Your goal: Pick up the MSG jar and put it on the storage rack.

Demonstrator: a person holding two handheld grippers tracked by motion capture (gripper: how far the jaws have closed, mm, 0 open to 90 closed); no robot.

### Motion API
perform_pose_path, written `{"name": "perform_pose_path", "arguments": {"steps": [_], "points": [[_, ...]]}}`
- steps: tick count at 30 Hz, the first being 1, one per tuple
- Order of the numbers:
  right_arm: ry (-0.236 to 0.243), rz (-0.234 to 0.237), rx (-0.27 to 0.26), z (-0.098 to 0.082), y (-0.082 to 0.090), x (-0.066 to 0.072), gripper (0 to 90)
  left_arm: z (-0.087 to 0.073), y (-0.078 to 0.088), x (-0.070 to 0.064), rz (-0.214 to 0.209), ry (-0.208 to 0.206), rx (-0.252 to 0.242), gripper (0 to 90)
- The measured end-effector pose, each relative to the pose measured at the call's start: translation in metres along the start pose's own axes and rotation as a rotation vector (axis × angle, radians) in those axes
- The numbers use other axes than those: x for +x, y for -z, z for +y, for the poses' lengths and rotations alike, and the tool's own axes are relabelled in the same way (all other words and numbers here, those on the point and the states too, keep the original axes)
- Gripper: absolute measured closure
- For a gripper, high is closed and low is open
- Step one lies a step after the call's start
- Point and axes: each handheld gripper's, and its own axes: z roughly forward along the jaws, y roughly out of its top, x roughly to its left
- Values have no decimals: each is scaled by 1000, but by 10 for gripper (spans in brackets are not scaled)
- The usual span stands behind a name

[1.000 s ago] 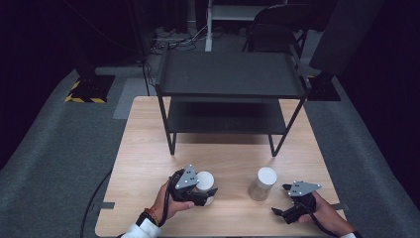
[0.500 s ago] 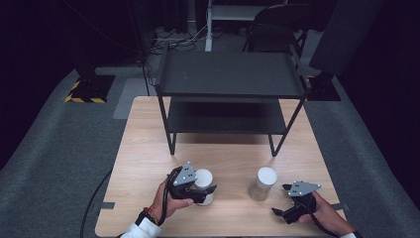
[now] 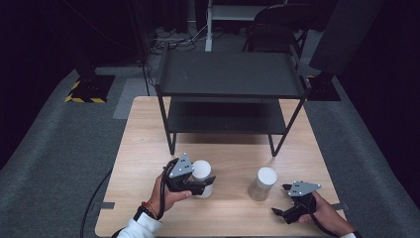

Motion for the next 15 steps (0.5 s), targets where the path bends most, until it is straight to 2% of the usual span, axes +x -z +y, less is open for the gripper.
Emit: {"name": "perform_pose_path", "arguments": {"steps": [15], "points": [[0,0,0,0,0,0,0,27,11,5,9,-19,-50,338]]}}
